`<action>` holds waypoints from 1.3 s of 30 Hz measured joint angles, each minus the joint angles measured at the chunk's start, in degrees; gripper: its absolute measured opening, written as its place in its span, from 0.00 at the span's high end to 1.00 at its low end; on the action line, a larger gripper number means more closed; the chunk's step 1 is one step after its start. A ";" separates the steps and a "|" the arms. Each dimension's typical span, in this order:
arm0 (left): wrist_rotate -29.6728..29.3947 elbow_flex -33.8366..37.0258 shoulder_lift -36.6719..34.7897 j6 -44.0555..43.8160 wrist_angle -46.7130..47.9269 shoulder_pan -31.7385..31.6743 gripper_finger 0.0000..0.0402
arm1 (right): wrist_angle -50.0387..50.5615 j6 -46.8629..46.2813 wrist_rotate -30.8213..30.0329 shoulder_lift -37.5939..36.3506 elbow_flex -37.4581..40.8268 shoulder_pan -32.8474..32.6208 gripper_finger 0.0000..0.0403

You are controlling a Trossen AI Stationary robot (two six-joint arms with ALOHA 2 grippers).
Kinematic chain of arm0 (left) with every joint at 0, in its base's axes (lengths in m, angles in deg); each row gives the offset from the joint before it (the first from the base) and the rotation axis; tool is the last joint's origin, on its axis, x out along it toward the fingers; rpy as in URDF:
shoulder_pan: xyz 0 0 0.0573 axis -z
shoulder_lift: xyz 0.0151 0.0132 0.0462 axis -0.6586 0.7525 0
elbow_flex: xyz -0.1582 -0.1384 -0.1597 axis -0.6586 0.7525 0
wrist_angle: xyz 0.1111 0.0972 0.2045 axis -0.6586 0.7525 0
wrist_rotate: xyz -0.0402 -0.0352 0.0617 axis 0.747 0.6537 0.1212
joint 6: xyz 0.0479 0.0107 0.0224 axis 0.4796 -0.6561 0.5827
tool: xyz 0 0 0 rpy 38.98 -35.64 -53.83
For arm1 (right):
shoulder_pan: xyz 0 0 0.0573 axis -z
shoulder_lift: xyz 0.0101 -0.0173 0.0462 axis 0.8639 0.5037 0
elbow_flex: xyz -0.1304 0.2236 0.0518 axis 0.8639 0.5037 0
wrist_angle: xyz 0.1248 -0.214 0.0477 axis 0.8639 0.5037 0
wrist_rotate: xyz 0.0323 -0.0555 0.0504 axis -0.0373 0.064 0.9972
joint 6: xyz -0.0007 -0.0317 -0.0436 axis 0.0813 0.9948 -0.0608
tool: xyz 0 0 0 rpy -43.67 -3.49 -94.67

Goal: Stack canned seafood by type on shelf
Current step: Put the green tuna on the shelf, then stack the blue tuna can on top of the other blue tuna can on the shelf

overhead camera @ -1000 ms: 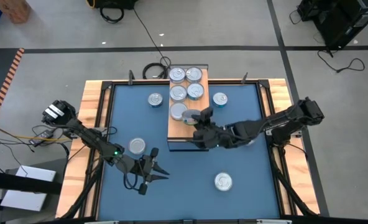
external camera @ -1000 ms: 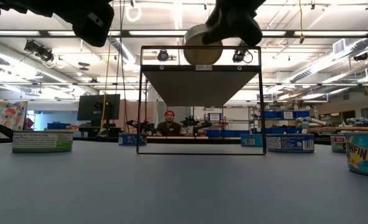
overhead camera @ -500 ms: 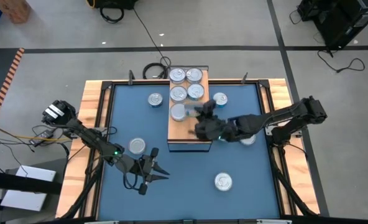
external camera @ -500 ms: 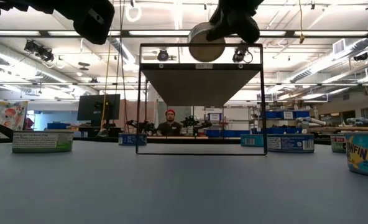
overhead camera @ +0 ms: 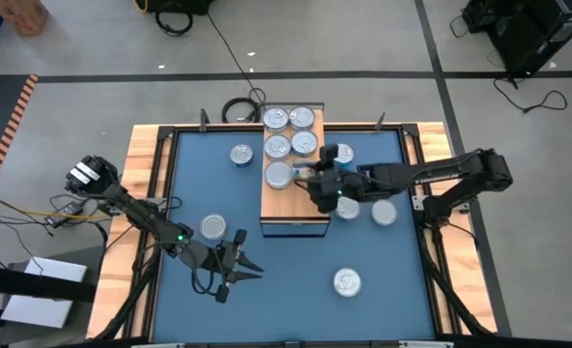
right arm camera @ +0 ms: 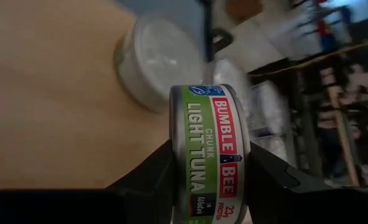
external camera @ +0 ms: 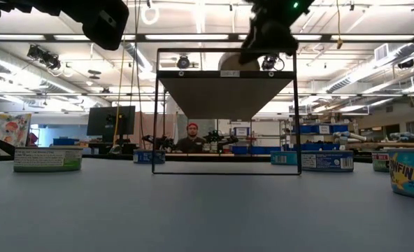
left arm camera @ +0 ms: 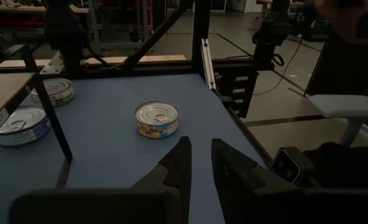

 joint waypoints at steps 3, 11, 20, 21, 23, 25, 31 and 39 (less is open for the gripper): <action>-0.08 0.00 0.00 0.14 0.06 0.01 0.84 | -0.76 1.38 0.06 1.18 -0.02 1.56 0.63; -0.13 0.00 0.00 0.18 0.20 0.00 0.84 | -0.67 1.19 1.08 2.04 -0.03 2.29 0.57; -0.13 0.00 0.00 0.07 0.15 0.00 0.84 | 0.50 -2.09 1.13 2.32 -0.11 2.27 0.40; -0.13 0.00 0.00 0.05 0.15 0.00 0.84 | 0.98 -2.53 1.32 2.33 -0.11 2.27 0.39; -0.15 0.00 0.00 0.02 0.15 0.00 0.84 | 1.80 -3.98 2.15 2.34 -0.11 2.27 0.36; -0.15 0.00 0.00 0.00 0.15 0.01 0.84 | 2.30 -5.54 3.75 2.33 -0.11 2.27 0.34; -0.16 0.00 0.00 -0.02 0.15 0.00 0.84 | 3.12 -9.63 9.21 2.34 -0.11 2.22 0.33; -0.17 0.00 0.00 -0.07 0.13 0.00 0.84 | 4.52 -14.35 10.63 1.88 -0.68 2.28 0.45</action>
